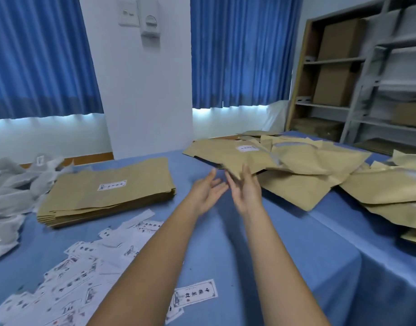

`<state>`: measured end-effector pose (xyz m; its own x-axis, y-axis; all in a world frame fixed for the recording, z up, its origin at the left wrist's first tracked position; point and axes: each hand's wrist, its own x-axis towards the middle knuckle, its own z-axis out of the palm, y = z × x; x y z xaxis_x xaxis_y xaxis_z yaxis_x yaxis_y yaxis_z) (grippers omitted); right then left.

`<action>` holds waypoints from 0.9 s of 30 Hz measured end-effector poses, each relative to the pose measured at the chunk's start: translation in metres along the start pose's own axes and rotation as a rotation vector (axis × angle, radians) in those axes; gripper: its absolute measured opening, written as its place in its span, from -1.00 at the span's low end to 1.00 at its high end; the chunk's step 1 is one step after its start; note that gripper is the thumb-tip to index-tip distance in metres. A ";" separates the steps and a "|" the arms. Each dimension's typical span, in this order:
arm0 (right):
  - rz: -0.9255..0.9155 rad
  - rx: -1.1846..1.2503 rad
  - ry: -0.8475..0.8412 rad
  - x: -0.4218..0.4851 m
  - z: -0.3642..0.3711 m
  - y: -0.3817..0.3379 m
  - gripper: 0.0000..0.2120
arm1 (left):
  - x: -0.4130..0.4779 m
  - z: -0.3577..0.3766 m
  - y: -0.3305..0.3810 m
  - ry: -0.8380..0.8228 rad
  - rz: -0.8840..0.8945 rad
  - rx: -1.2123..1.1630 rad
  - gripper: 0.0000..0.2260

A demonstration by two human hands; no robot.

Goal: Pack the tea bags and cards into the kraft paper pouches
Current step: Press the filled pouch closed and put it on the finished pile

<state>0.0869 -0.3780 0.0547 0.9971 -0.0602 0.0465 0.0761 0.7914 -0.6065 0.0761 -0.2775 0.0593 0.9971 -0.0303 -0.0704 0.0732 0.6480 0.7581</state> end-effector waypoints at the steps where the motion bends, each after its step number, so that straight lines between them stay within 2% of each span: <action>1: 0.074 0.031 -0.001 0.012 0.003 0.002 -0.61 | 0.003 0.000 0.000 0.027 0.029 0.204 -0.52; 2: 0.131 -0.046 0.012 0.017 0.003 0.007 -0.71 | 0.005 -0.005 -0.002 0.101 0.111 0.536 -0.53; 4: 0.247 -0.212 0.005 0.016 -0.007 0.030 -0.95 | 0.008 -0.028 -0.003 0.337 0.456 1.274 -0.60; 5: 0.300 -0.239 -0.002 0.011 -0.015 0.043 -0.95 | 0.008 -0.042 0.001 0.450 0.617 1.601 -0.60; 6: 0.338 -0.254 -0.014 0.005 -0.023 0.056 -0.97 | 0.009 -0.057 0.008 0.550 0.689 1.874 -0.56; 7: 0.369 -0.281 -0.025 -0.001 -0.030 0.068 -0.95 | 0.010 -0.073 0.017 0.622 0.636 2.085 -0.48; 8: 0.395 -0.319 -0.031 -0.008 -0.033 0.078 -0.92 | 0.008 -0.086 0.027 0.658 0.475 2.240 -0.40; 10: 0.413 -0.388 -0.053 -0.018 -0.038 0.093 -0.91 | 0.003 -0.111 0.041 0.656 0.171 2.394 -0.31; 11: 0.411 -0.419 -0.058 -0.020 -0.037 0.098 -0.91 | 0.001 -0.122 0.044 0.626 0.121 2.416 -0.32; 14: 0.393 -0.505 -0.099 -0.024 -0.026 0.102 -0.81 | -0.011 -0.137 0.047 0.635 0.286 2.442 -0.61; 16: 0.375 -0.529 -0.141 -0.029 -0.013 0.107 -0.80 | -0.027 -0.139 0.048 0.644 0.354 2.402 -0.68; 17: 0.369 -0.522 -0.153 -0.033 -0.004 0.109 -0.80 | -0.034 -0.143 0.048 0.648 0.402 2.325 -0.66; 19: 0.402 -0.436 -0.186 -0.041 0.017 0.116 -0.72 | -0.057 -0.155 0.055 0.608 0.638 2.049 -0.62; 21: 0.474 -0.242 -0.248 -0.042 0.030 0.116 -0.59 | -0.083 -0.165 0.062 0.391 0.920 1.743 -0.64; 23: 0.574 -0.096 -0.336 -0.047 0.046 0.119 -0.54 | -0.111 -0.186 0.072 0.262 1.048 1.601 -0.62; 25: 0.631 -0.087 -0.379 -0.058 0.061 0.133 -0.63 | -0.137 -0.209 0.084 0.293 1.046 1.524 -0.61; 27: 0.609 -0.186 -0.385 -0.074 0.075 0.155 -0.82 | -0.153 -0.232 0.092 0.352 1.042 1.462 -0.67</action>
<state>0.0250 -0.2054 0.0170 0.7947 0.6007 -0.0873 -0.4574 0.4982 -0.7366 -0.0751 -0.0371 -0.0108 0.6075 0.1716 0.7756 -0.3511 -0.8178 0.4560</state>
